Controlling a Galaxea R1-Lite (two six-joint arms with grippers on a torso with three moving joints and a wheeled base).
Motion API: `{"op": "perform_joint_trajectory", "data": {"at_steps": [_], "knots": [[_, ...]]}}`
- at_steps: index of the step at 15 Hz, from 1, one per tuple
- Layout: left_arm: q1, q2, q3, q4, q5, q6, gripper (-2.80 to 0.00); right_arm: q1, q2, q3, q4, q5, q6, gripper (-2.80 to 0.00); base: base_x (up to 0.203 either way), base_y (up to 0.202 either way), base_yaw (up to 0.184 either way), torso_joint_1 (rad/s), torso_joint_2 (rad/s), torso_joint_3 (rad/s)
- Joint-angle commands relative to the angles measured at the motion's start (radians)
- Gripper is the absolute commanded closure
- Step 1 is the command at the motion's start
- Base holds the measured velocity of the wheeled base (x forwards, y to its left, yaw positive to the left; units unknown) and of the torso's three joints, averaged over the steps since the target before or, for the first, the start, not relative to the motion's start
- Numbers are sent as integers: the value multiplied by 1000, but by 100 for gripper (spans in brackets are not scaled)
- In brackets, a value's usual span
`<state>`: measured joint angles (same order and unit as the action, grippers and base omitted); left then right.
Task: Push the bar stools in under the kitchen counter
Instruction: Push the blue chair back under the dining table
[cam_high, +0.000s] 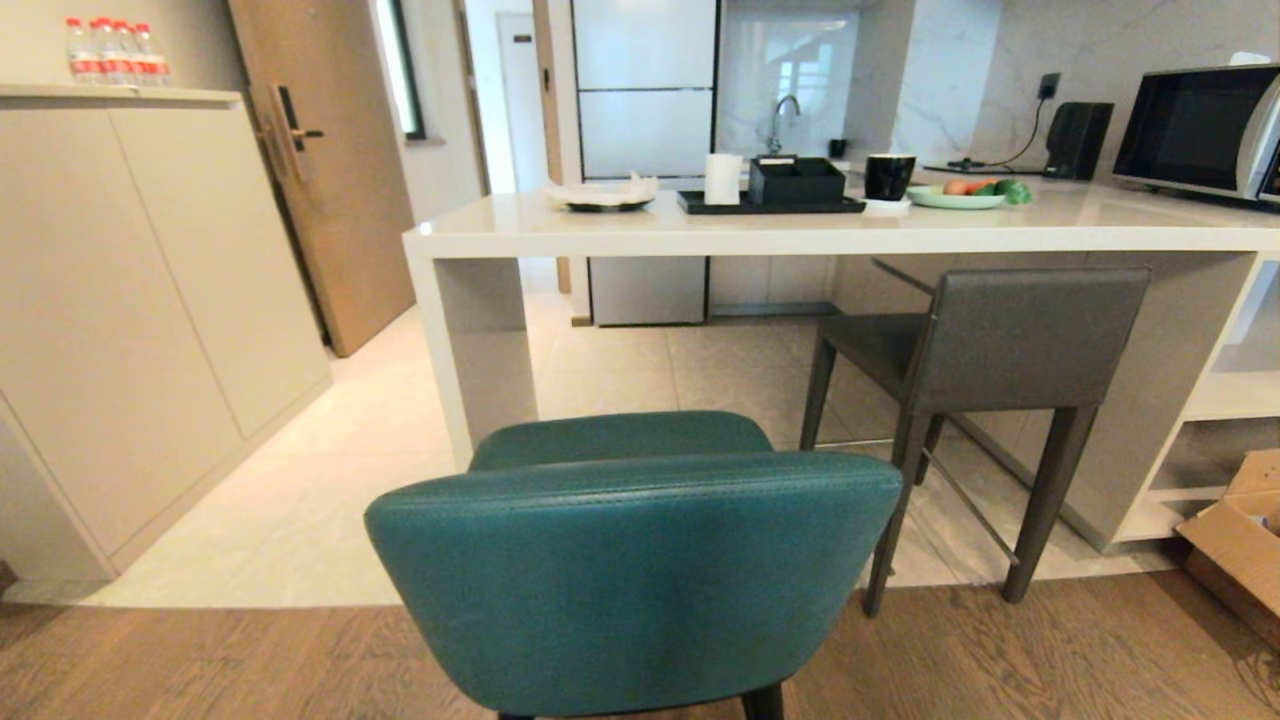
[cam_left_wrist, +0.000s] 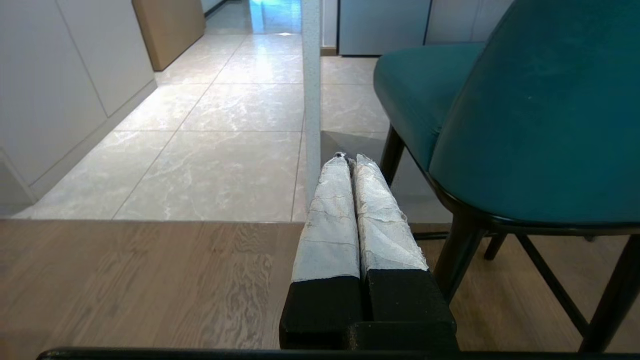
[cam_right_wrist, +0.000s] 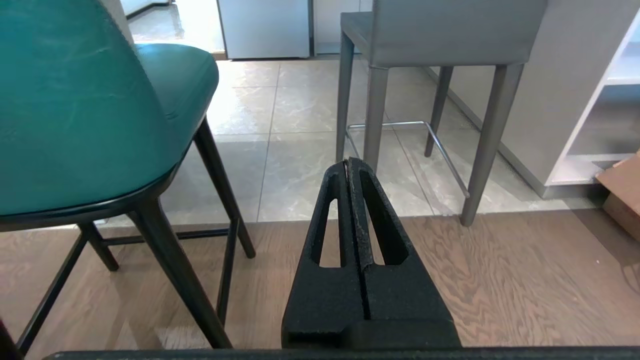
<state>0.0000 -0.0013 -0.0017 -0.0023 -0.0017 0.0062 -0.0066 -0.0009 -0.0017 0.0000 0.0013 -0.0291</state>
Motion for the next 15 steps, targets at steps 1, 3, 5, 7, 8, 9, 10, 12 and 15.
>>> {"op": "perform_joint_trajectory", "data": {"at_steps": [1, 3, 5, 7, 8, 9, 10, 12, 15], "knots": [[0, 0, 0, -2, -3, 5, 0, -1, 1, 0, -1, -1, 3, 0, 0, 0, 0, 0, 0, 0], [0, 0, -5, 9, -5, 26, 0, -1, 6, -19, 75, -3, 3, 0, 0, 0, 0, 0, 0, 0], [1, 48, -67, 12, -11, 4, 0, -1, 39, -127, 130, -17, 10, 0, 0, 0, 0, 0, 0, 0], [-8, 215, -154, -13, -17, -52, 0, -2, 185, -209, 112, -24, 37, 0, 0, 0, 0, 0, 0, 0], [-20, 336, -182, -58, -19, -70, 0, -3, 303, -233, 60, -25, 47, 0, 0, 0, 0, 0, 0, 0], [-33, 459, -195, -129, -20, -82, 0, -3, 423, -241, -22, -27, 53, 0, 0, 0, 0, 0, 0, 0], [-44, 590, -196, -229, -22, -90, 0, -3, 555, -244, -132, -28, 59, 0, 0, 0, 0, 0, 0, 0], [-58, 854, -179, -475, -23, -101, 0, -3, 820, -249, -391, -32, 61, 0, 0, 0, 0, 0, 0, 0], [-70, 1256, -133, -889, -25, -101, 0, 34, 1184, -251, -789, -61, 43, 0, 0, 0, 0, 0, 0, 0]]}}
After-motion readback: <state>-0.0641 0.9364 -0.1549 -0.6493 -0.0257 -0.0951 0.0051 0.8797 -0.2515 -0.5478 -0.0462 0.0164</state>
